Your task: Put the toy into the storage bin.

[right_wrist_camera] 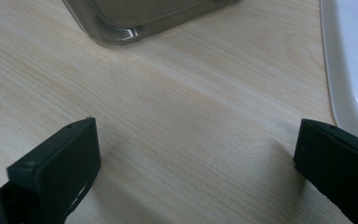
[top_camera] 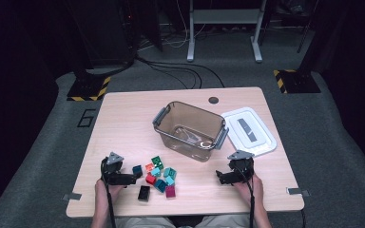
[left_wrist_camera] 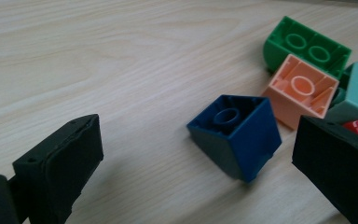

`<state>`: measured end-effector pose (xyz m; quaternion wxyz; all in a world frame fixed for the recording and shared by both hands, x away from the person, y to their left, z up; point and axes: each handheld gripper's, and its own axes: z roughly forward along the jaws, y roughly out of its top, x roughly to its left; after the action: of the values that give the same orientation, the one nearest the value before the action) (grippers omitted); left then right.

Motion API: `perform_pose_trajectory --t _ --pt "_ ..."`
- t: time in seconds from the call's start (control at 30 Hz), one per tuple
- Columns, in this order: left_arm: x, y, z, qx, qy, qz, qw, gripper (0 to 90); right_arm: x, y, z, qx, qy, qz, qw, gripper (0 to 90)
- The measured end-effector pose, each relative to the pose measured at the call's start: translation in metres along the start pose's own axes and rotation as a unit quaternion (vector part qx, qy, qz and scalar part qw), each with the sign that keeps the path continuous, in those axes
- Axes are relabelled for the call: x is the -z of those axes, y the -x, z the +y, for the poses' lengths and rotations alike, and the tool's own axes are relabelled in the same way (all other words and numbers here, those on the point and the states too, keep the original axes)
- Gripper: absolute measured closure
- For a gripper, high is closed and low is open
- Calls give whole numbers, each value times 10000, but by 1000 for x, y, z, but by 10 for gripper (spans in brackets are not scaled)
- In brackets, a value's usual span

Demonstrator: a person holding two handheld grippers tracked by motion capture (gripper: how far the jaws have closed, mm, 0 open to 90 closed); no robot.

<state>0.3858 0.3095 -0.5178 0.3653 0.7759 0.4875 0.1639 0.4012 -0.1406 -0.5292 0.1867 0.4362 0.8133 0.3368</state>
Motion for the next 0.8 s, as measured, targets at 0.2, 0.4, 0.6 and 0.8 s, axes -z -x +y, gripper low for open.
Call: perform_pose_trajectory --t 0.2,0.4,0.6,0.8 --pt "-7 4 2 -115 -15 -54 9999 76 0 0 0 -1 1 -1 10000 0" --pt "-9 3 1 -180 -98 -78 9998 83 0 0 0 -2 0 -1 10000 0" --pt "-7 4 -1 -316 -29 -105 9994 266 0 0 0 0 1 -2 10000 0" --pt "-4 6 -3 -349 -32 -3 9994 394 0 0 0 -2 1 -2 10000 0"
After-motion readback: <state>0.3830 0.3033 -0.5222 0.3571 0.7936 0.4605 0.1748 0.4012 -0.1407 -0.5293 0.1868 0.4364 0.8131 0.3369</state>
